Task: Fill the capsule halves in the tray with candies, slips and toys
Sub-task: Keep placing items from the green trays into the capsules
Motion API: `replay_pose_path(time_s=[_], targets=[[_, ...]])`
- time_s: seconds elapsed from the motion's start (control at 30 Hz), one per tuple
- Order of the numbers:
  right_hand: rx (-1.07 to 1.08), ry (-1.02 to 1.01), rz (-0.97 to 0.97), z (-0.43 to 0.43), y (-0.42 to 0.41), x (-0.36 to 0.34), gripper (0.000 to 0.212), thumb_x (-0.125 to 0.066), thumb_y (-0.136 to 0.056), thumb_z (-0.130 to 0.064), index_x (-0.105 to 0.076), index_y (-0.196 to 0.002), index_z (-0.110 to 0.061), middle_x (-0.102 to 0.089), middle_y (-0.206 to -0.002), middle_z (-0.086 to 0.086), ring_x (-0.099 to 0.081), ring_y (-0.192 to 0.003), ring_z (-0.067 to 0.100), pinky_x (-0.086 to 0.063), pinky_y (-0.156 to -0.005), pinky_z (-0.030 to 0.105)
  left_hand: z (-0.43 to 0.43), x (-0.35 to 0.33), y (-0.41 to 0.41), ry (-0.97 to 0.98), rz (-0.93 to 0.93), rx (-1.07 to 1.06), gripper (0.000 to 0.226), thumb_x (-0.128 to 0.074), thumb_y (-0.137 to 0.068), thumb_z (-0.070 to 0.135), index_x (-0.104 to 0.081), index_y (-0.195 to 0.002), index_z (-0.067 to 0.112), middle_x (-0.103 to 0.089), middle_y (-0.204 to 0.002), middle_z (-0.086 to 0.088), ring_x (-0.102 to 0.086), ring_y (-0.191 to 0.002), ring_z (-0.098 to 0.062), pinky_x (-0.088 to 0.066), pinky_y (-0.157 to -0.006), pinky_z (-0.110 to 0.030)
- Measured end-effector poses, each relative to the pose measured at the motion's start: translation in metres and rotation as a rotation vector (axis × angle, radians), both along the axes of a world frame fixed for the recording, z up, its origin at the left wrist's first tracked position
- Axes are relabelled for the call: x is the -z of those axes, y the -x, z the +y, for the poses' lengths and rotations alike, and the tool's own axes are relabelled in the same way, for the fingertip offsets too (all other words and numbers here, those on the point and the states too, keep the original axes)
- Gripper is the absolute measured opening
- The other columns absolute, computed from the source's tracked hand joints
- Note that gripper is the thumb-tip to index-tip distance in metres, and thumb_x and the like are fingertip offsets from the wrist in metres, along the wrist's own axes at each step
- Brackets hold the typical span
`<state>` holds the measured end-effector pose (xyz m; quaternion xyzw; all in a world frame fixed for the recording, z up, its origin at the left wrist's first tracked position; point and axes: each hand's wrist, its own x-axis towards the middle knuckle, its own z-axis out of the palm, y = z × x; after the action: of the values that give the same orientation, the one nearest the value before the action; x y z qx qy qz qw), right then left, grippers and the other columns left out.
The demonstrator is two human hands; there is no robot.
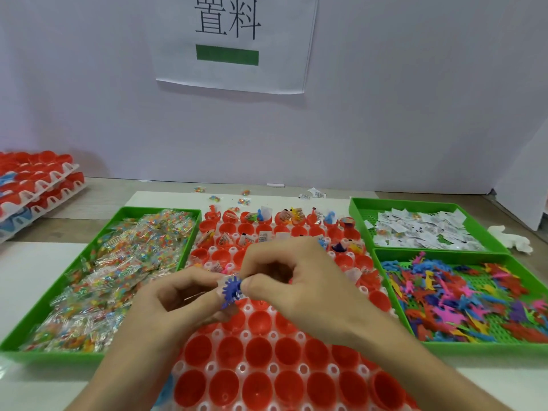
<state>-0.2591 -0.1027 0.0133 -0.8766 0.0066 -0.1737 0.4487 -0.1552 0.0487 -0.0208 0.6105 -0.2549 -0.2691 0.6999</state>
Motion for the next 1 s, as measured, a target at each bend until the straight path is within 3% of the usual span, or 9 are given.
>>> replay_pose_path(time_s=[0.07, 0.17, 0.3, 0.4, 0.57, 0.67, 0.8, 0.9, 1.0], targets=[[0.027, 0.015, 0.000, 0.0028, -0.0017, 0.0040, 0.017, -0.065, -0.087, -0.009, -0.069, -0.071, -0.012, -0.049, -0.053, -0.010, -0.043, -0.051, 0.006, -0.033, -0.051, 0.014, 0.0010, -0.0015, 0.0001, 0.010, 0.007, 0.003, 0.030, -0.085, -0.048, 0.029, -0.081, -0.073, 0.014, -0.074, -0.072, -0.015, -0.073, -0.064, -0.023, -0.058, -0.057, -0.020], [0.088, 0.033, -0.020, 0.0027, -0.0030, 0.0051, 0.019, -0.067, -0.087, -0.011, -0.067, -0.068, -0.014, -0.048, -0.053, -0.011, -0.044, -0.052, 0.005, -0.034, -0.052, 0.012, 0.0011, -0.0001, 0.0005, 0.029, 0.065, -0.004, 0.050, -0.099, -0.036, 0.038, -0.080, -0.074, 0.010, -0.073, -0.070, -0.016, -0.074, -0.064, -0.022, -0.059, -0.057, -0.020], [0.118, 0.049, -0.003, 0.0003, -0.0025, 0.0017, 0.022, -0.068, -0.087, -0.010, -0.065, -0.066, -0.016, -0.051, -0.055, -0.014, -0.049, -0.054, 0.003, -0.037, -0.055, 0.010, 0.0003, -0.0023, 0.0020, 0.104, 0.182, 0.008, 0.015, -0.073, -0.057, 0.012, -0.080, -0.070, 0.007, -0.073, -0.069, -0.016, -0.074, -0.061, -0.020, -0.058, -0.055, -0.020], [0.106, 0.044, 0.018, -0.0001, -0.0016, -0.0004, 0.021, -0.068, -0.088, -0.011, -0.066, -0.067, -0.015, -0.052, -0.055, -0.012, -0.048, -0.053, 0.002, -0.037, -0.054, 0.011, 0.0004, -0.0035, 0.0029, 0.099, 0.225, 0.029, 0.015, -0.067, -0.064, 0.007, -0.080, -0.071, 0.007, -0.074, -0.071, -0.013, -0.074, -0.062, -0.018, -0.058, -0.055, -0.019], [0.120, 0.047, 0.032, -0.0004, -0.0001, -0.0017, 0.020, -0.070, -0.088, -0.017, -0.068, -0.069, -0.016, -0.054, -0.056, -0.010, -0.049, -0.054, 0.003, -0.038, -0.055, 0.012, 0.0008, -0.0031, 0.0030, 0.103, 0.305, 0.034, 0.011, -0.071, -0.059, 0.016, -0.080, -0.064, 0.011, -0.073, -0.067, -0.007, -0.074, -0.063, -0.014, -0.057, -0.055, -0.017], [0.124, 0.066, 0.033, 0.0012, 0.0007, -0.0020, 0.020, -0.069, -0.088, -0.018, -0.067, -0.068, -0.017, -0.057, -0.059, -0.005, -0.050, -0.054, 0.003, -0.039, -0.055, 0.013, 0.0009, -0.0018, 0.0018, 0.113, 0.310, 0.023, 0.019, -0.075, -0.049, 0.022, -0.080, -0.064, 0.011, -0.073, -0.067, -0.008, -0.074, -0.063, -0.014, -0.057, -0.056, -0.018], [0.136, 0.069, 0.036, 0.0012, 0.0018, -0.0028, 0.022, -0.069, -0.088, -0.017, -0.066, -0.066, -0.017, -0.057, -0.059, -0.005, -0.050, -0.054, 0.003, -0.040, -0.056, 0.012, 0.0031, -0.0003, -0.0012, 0.119, 0.274, 0.026, 0.027, -0.082, -0.053, 0.024, -0.082, -0.075, 0.009, -0.076, -0.077, -0.017, -0.077, -0.071, -0.020, -0.059, -0.059, -0.020], [0.148, 0.097, 0.024, 0.0021, 0.0025, -0.0021, 0.023, -0.069, -0.088, -0.017, -0.065, -0.066, -0.018, -0.057, -0.058, -0.005, -0.050, -0.055, 0.004, -0.039, -0.055, 0.012, 0.0047, -0.0035, -0.0021, 0.088, 0.129, 0.022, 0.067, -0.100, -0.032, 0.048, -0.083, -0.084, 0.010, -0.077, -0.084, -0.020, -0.077, -0.075, -0.024, -0.059, -0.063, -0.021], [0.145, 0.104, 0.019, 0.0035, 0.0032, -0.0009, 0.021, -0.071, -0.088, -0.019, -0.067, -0.067, -0.019, -0.056, -0.056, -0.010, -0.052, -0.055, 0.004, -0.039, -0.054, 0.011, 0.0057, -0.0039, -0.0033, 0.078, 0.024, -0.021, 0.072, -0.098, -0.028, 0.055, -0.082, -0.082, 0.010, -0.076, -0.083, -0.020, -0.076, -0.074, -0.024, -0.060, -0.065, -0.021]])
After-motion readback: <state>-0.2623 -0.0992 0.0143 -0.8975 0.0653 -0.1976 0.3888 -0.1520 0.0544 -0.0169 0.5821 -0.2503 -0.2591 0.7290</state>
